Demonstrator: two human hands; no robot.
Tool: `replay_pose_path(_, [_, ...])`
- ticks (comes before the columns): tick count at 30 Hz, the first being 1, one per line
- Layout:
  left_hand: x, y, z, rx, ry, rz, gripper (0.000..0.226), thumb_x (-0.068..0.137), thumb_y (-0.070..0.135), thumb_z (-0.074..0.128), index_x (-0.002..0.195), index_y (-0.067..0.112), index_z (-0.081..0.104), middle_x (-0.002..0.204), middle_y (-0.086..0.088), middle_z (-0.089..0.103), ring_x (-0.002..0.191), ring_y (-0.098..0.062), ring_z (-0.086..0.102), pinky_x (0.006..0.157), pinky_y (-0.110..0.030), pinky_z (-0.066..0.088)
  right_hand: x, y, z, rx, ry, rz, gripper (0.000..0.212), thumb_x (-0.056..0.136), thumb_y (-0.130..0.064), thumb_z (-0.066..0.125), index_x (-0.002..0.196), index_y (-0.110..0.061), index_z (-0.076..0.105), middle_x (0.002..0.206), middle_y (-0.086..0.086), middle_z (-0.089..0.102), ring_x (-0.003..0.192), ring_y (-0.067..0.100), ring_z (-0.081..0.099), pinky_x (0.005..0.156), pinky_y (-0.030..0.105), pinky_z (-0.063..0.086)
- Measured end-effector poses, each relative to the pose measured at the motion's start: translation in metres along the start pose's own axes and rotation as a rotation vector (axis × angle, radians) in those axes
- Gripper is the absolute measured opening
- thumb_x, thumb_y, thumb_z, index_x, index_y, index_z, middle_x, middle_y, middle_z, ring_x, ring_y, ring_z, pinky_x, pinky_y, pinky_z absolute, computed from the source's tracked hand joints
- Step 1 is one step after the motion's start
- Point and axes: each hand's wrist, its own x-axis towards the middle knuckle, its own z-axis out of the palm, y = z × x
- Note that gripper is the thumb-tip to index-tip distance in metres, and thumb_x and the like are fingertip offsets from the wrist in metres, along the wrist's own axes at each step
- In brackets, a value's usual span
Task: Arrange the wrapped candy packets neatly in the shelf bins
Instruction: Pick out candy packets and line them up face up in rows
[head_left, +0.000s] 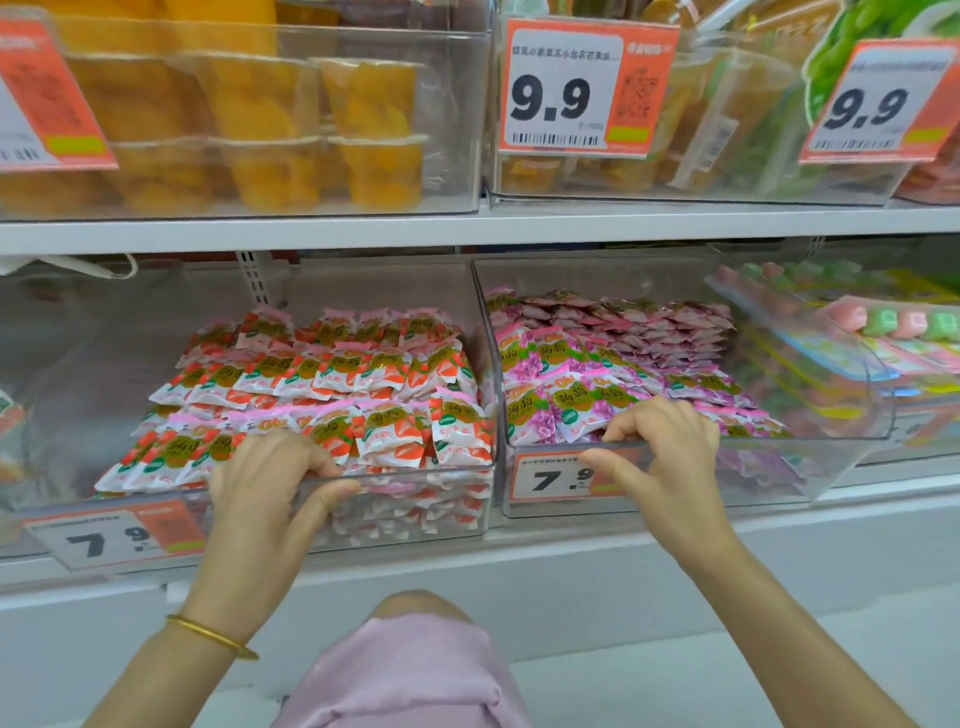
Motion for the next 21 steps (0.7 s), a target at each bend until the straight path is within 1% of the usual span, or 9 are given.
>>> replay_pose_path(3, [0.008, -0.006, -0.002, 0.006, -0.009, 0.008, 0.042, 0.081, 0.068, 0.038, 0.072, 0.029, 0.051, 0.080, 0.017, 0.050, 0.078, -0.010, 0.040, 0.070, -0.032, 0.026, 0.008, -0.001, 0.009, -0.016, 0.014, -0.007, 0.025, 0.070, -0.056, 0.055, 0.071, -0.033, 0.049, 0.076, -0.022, 0.049, 0.081, 0.001, 0.037, 0.085, 0.012, 0.018])
replay_pose_path(6, [0.021, -0.006, -0.001, 0.004, 0.005, 0.005, 0.023, 0.078, 0.052, 0.049, 0.073, 0.030, 0.048, 0.080, 0.019, 0.049, 0.078, -0.011, 0.038, 0.070, -0.034, 0.027, 0.014, -0.003, 0.015, -0.026, 0.039, -0.035, 0.024, 0.071, -0.055, 0.056, 0.071, -0.033, 0.049, 0.075, -0.020, 0.049, 0.080, 0.001, 0.037, 0.077, 0.023, 0.021])
replay_pose_path(7, [0.025, -0.007, 0.001, 0.008, 0.007, -0.002, 0.021, 0.078, 0.049, 0.050, 0.074, 0.029, 0.048, 0.080, 0.019, 0.048, 0.078, -0.011, 0.038, 0.070, -0.034, 0.027, 0.016, -0.003, 0.016, -0.024, 0.043, -0.040, 0.024, 0.071, -0.055, 0.056, 0.072, -0.032, 0.049, 0.075, -0.019, 0.049, 0.080, 0.002, 0.037, 0.076, 0.024, 0.021])
replay_pose_path(9, [0.030, -0.008, 0.004, -0.003, 0.006, -0.014, 0.019, 0.078, 0.048, 0.050, 0.075, 0.029, 0.048, 0.079, 0.017, 0.047, 0.079, -0.011, 0.038, 0.070, -0.033, 0.026, 0.017, -0.003, 0.015, -0.028, 0.052, -0.050, 0.024, 0.071, -0.055, 0.056, 0.072, -0.032, 0.049, 0.075, -0.016, 0.050, 0.079, 0.003, 0.037, 0.076, 0.024, 0.020])
replay_pose_path(11, [0.031, -0.009, 0.008, -0.019, 0.014, -0.032, 0.018, 0.078, 0.046, 0.050, 0.074, 0.029, 0.047, 0.078, 0.017, 0.047, 0.079, -0.011, 0.038, 0.071, -0.032, 0.025, 0.018, -0.003, 0.015, -0.036, 0.048, -0.060, 0.024, 0.071, -0.055, 0.056, 0.072, -0.031, 0.049, 0.075, -0.013, 0.051, 0.079, 0.003, 0.037, 0.070, 0.025, 0.016])
replay_pose_path(12, [0.031, -0.010, 0.009, -0.017, 0.016, -0.035, 0.018, 0.078, 0.046, 0.051, 0.074, 0.029, 0.048, 0.077, 0.017, 0.047, 0.079, -0.010, 0.038, 0.070, -0.031, 0.024, 0.019, -0.003, 0.015, -0.037, 0.045, -0.060, 0.024, 0.071, -0.055, 0.056, 0.072, -0.031, 0.049, 0.075, -0.013, 0.051, 0.079, 0.003, 0.037, 0.069, 0.024, 0.014])
replay_pose_path(16, [0.024, -0.010, 0.014, 0.013, -0.011, -0.011, 0.021, 0.080, 0.044, 0.051, 0.073, 0.024, 0.051, 0.076, 0.013, 0.046, 0.078, -0.008, 0.036, 0.067, -0.029, 0.019, 0.020, -0.003, 0.013, -0.034, 0.046, -0.051, 0.025, 0.070, -0.054, 0.056, 0.071, -0.029, 0.050, 0.075, -0.014, 0.049, 0.081, 0.003, 0.036, 0.069, 0.025, 0.013])
replay_pose_path(19, [0.019, -0.009, 0.013, 0.030, -0.047, -0.012, 0.023, 0.080, 0.046, 0.051, 0.074, 0.023, 0.051, 0.077, 0.010, 0.046, 0.078, -0.010, 0.036, 0.067, -0.031, 0.020, 0.015, -0.002, 0.009, -0.037, 0.020, -0.049, 0.025, 0.070, -0.053, 0.056, 0.071, -0.029, 0.050, 0.076, -0.012, 0.050, 0.081, 0.004, 0.036, 0.069, 0.025, 0.014])
replay_pose_path(21, [0.019, -0.010, 0.011, 0.043, -0.076, -0.036, 0.022, 0.079, 0.046, 0.052, 0.074, 0.025, 0.050, 0.077, 0.010, 0.046, 0.078, -0.013, 0.037, 0.067, -0.031, 0.020, 0.011, -0.002, 0.008, -0.048, 0.004, -0.053, 0.025, 0.070, -0.054, 0.055, 0.071, -0.030, 0.049, 0.076, -0.014, 0.048, 0.080, 0.003, 0.035, 0.069, 0.026, 0.014])
